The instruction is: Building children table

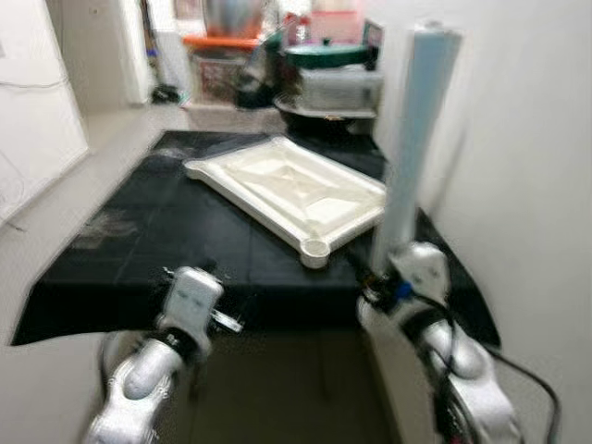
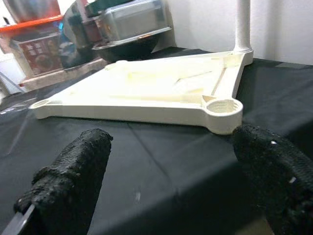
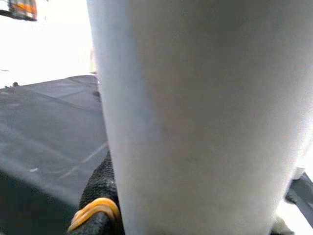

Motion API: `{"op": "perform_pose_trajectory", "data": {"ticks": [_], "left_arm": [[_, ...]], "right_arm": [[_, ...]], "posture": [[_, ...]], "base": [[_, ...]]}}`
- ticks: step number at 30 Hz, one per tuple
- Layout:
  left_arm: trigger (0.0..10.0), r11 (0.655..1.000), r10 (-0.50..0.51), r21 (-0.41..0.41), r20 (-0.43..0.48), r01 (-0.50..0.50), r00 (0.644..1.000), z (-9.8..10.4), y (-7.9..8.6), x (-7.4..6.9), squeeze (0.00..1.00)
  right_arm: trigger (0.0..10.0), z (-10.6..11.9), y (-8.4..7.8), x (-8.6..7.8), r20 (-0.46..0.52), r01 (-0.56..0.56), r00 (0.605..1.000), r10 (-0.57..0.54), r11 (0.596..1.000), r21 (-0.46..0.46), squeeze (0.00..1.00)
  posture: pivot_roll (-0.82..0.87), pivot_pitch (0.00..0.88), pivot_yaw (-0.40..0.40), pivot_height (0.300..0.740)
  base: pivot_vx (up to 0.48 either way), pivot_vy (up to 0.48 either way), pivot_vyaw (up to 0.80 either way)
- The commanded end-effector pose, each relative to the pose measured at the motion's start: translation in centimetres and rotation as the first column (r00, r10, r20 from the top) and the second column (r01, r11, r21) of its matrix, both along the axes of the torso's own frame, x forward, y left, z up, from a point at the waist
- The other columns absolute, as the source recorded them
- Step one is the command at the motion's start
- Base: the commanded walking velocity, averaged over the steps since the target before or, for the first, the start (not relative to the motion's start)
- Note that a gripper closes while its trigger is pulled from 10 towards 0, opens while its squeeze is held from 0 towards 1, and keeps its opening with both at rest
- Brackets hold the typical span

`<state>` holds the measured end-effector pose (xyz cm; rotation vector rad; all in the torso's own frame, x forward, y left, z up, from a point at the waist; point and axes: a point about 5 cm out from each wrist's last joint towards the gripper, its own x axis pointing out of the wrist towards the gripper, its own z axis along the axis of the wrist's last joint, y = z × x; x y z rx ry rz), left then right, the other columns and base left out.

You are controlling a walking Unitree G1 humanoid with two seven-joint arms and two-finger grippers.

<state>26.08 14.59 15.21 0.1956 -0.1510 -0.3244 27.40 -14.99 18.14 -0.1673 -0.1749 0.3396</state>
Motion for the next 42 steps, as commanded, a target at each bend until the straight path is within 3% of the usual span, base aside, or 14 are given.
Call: {"op": "perform_pose_trajectory", "data": {"ticks": [1,19,27,34,42], "left_arm": [[10.0,1.000,-0.025,0.000,0.003,0.025,1.000,0.0,-0.6,0.0,0.00],[10.0,0.999,0.008,-0.036,-0.040,-0.010,0.999,-0.4,0.0,0.0,0.00],[10.0,0.999,-0.014,-0.039,-0.049,0.012,0.999,-0.5,-0.2,0.1,0.00],[10.0,0.998,-0.028,-0.053,-0.055,0.025,0.998,-0.5,-0.5,0.3,0.00],[10.0,0.999,-0.029,-0.048,-0.068,0.026,0.997,-0.7,-0.5,0.4,0.00]], "right_arm": [[10.0,0.7,-0.5,0.3,0.020,-0.006,1.000,0.006,1.000,-0.002,0.00],[10.0,1.8,0.6,1.3,0.040,-0.073,0.997,0.072,0.996,0.041,0.00],[10.0,1.3,0.9,1.5,-0.012,-0.050,0.999,0.051,0.993,0.111,0.00],[10.0,1.3,0.8,1.7,-0.011,-0.043,0.999,0.045,0.994,0.104,0.00],[10.0,1.1,1.1,1.7,-0.015,-0.036,0.999,0.038,0.993,0.110,0.00]], "posture": [[0.04,0.000,-0.071,0.740],[0.06,0.000,-0.071,0.740],[0.06,0.000,-0.063,0.740],[0.05,0.000,-0.064,0.740],[0.05,0.000,-0.059,0.740]], "base": [[0.480,0.000,0.00],[0.086,0.000,0.00],[0.000,0.420,-0.47],[0.000,0.000,-0.14],[0.000,0.360,0.00]]}}
